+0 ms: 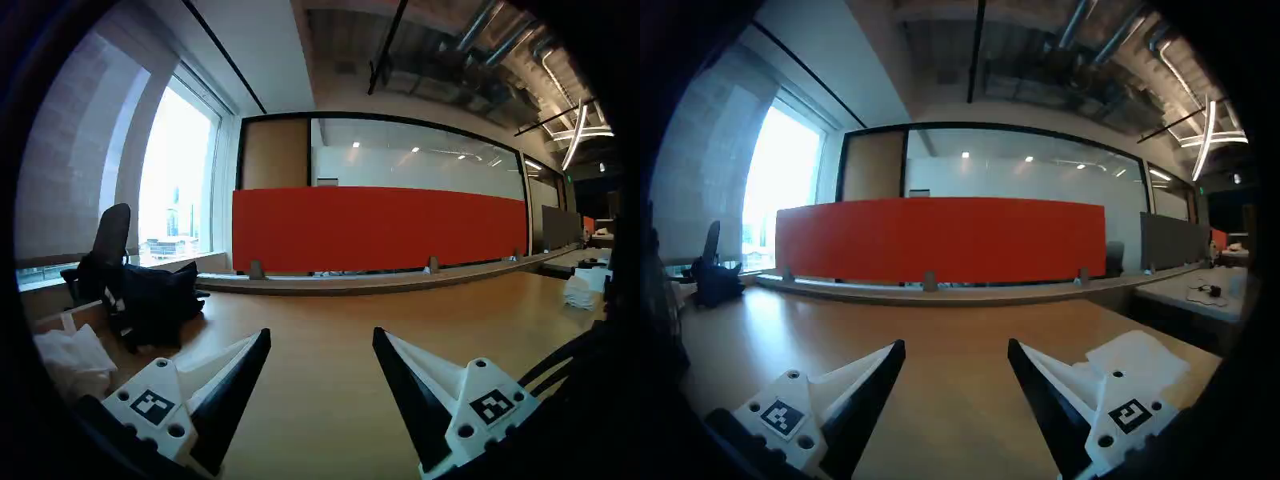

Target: Fold towel

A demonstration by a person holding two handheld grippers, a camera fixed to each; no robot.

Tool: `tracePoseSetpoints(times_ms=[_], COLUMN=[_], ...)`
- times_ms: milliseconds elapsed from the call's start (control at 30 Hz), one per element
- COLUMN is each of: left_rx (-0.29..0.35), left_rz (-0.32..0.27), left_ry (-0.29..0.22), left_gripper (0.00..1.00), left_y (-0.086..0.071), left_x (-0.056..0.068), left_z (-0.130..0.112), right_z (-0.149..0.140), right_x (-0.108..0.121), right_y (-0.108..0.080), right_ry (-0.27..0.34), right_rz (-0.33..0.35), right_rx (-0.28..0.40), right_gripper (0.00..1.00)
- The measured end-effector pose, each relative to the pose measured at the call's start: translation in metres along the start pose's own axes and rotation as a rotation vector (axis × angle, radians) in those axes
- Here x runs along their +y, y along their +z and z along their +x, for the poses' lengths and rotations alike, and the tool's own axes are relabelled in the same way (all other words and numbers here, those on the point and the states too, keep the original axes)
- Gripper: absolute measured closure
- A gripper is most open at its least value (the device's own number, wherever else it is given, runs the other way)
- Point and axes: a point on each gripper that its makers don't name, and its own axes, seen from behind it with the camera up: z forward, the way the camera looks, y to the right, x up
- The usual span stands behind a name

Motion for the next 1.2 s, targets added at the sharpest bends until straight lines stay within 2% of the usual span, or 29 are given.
tracePoseSetpoints(times_ms=[1200], left_rx=[-0.005], left_rz=[-0.001], left_ry=[0.000], left_gripper=[0.06], left_y=[-0.004], left_x=[-0.003], left_z=[0.015], right_z=[0.000], right_x=[0.000], right_y=[0.000], right_ry=[-0.001], right_rz=[0.000], right_rx=[0.000], right_gripper=[0.01])
